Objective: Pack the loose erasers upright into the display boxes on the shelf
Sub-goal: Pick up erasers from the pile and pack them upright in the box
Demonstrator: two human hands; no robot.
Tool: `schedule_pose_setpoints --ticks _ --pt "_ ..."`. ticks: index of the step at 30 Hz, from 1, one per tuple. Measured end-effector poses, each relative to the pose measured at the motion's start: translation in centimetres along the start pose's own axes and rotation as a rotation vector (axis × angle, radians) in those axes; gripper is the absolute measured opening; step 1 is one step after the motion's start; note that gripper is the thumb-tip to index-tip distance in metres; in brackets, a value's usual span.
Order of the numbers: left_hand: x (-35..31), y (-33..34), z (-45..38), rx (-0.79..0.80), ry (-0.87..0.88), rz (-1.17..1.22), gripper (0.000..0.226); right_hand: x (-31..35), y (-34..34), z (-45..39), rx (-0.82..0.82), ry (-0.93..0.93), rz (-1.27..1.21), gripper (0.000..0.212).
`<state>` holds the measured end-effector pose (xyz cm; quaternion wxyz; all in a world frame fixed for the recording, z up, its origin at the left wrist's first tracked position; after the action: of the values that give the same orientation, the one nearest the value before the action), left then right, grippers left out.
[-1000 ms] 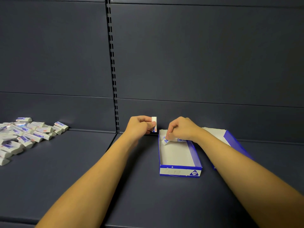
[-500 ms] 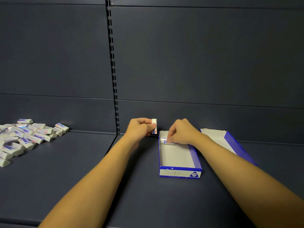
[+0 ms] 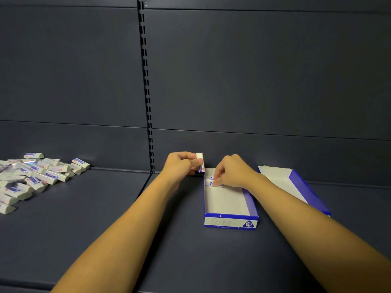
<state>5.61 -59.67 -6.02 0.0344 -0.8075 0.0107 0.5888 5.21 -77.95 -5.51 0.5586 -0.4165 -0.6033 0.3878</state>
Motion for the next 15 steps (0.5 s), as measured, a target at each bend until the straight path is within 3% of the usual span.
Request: schedule_pose_setpoints --ticks 7,15 --pt "-1.4 -0.2 -0.3 -0.022 -0.014 0.057 0.013 0.0 -4.8 0.8 -0.097 0.005 -0.350 0.013" --pt "-3.4 1.3 -0.2 0.054 -0.003 0.071 0.022 1.5 -6.4 1.9 -0.088 -0.047 -0.348 0.017"
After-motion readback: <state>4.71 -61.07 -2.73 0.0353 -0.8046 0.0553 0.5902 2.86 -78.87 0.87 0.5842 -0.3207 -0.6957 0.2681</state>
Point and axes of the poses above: each hand's wrist, its own z-axis away from the middle knuckle, its own y-axis out of the palm, x = y × z, the point moved 1 cm from there along -z, towards the middle knuckle, and after that the axes turned 11 degrees about y, right-handed, at the moved point
